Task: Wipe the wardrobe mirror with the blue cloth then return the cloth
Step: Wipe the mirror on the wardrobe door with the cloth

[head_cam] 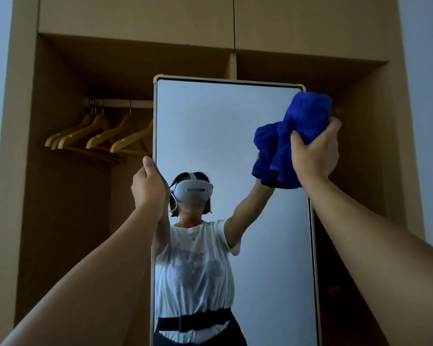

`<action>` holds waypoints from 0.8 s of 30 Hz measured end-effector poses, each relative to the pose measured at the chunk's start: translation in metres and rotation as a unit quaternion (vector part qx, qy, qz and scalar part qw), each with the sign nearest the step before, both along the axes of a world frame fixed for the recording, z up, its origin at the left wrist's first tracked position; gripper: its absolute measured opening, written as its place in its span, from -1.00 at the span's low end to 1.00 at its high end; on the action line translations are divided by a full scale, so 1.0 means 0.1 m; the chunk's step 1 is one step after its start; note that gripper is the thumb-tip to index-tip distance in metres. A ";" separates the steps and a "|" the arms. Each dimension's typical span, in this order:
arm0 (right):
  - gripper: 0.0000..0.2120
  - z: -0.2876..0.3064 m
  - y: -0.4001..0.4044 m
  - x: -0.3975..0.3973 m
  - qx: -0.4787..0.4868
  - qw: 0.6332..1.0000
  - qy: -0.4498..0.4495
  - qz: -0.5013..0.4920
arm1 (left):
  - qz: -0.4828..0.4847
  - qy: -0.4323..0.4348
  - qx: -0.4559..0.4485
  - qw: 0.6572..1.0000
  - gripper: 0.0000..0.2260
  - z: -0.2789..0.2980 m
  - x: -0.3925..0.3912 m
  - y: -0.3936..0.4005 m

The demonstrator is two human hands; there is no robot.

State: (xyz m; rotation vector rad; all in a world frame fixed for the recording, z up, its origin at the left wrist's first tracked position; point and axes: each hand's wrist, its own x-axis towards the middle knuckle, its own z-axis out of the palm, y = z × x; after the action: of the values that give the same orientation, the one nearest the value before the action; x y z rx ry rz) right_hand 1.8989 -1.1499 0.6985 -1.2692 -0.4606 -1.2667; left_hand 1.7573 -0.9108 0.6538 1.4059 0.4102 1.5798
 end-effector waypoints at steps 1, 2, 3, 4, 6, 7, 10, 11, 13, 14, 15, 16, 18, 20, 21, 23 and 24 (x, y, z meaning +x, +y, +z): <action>-0.43 0.09 0.02 -0.02 -0.003 1.000 -0.009 -0.007 | 0.011 0.012 0.000 1.000 -0.55 -0.01 0.02 -0.01; -0.43 0.18 0.05 -0.05 -0.007 1.000 -0.019 -0.017 | 0.024 0.025 0.000 0.999 -0.55 -0.03 0.03 -0.04; -0.43 0.27 0.09 -0.09 -0.013 0.999 -0.028 -0.030 | 0.037 0.036 0.002 0.999 -0.54 -0.05 0.04 -0.06; -0.41 0.36 0.12 -0.11 -0.019 0.998 -0.035 -0.045 | 0.052 0.042 0.004 0.998 -0.54 -0.06 0.04 -0.07; -0.37 0.56 0.19 -0.15 -0.035 0.995 -0.040 -0.082 | 0.075 0.046 -0.003 0.996 -0.54 -0.06 0.06 -0.05; -0.36 0.65 0.21 -0.16 -0.042 0.993 -0.037 -0.101 | 0.080 0.044 -0.009 0.996 -0.53 -0.06 0.06 -0.04; -0.34 0.95 0.26 -0.22 -0.054 0.989 -0.018 -0.138 | 0.087 0.036 -0.019 0.995 -0.53 -0.06 0.09 -0.02; -0.34 1.04 0.27 -0.23 -0.057 0.988 -0.006 -0.141 | 0.093 0.039 -0.020 0.995 -0.53 -0.06 0.10 -0.01; -0.31 1.20 0.28 -0.26 -0.064 0.991 0.010 -0.120 | 0.100 0.042 -0.022 0.994 -0.52 -0.05 0.10 -0.01; -0.30 1.27 0.29 -0.28 -0.068 0.993 0.011 -0.101 | 0.104 0.040 -0.021 0.994 -0.52 -0.04 0.11 -0.02; -0.30 1.32 0.30 -0.30 -0.075 0.994 0.005 -0.085 | 0.107 0.041 -0.021 0.993 -0.52 -0.04 0.12 -0.01; -0.31 1.35 0.32 -0.32 -0.084 0.993 -0.006 -0.079 | 0.110 0.045 -0.021 0.993 -0.52 -0.05 0.13 -0.01; -0.38 1.39 0.40 -0.37 -0.118 0.987 -0.029 -0.103 | 0.107 0.052 -0.022 0.993 -0.52 -0.06 0.13 0.00; -0.45 1.43 0.52 -0.43 -0.158 0.975 -0.046 -0.147 | 0.099 0.052 -0.029 0.993 -0.52 -0.05 0.13 0.02; -0.48 1.47 0.59 -0.47 -0.175 0.970 -0.052 -0.163 | 0.099 0.052 -0.031 0.993 -0.51 -0.05 0.13 0.03; -0.53 1.56 0.71 -0.53 -0.218 0.957 -0.057 -0.181 | 0.104 0.058 -0.031 0.992 -0.53 -0.04 0.11 0.02; -0.56 1.61 0.76 -0.56 -0.249 0.948 -0.060 -0.191 | 0.108 0.062 -0.031 0.992 -0.53 -0.04 0.10 0.02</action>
State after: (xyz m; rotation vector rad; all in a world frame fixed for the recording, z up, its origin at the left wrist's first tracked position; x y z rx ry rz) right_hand 1.8427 -1.0735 0.8594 -1.7742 -0.6736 -1.6218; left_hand 1.7677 -0.9092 0.6494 1.4554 0.7006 1.6411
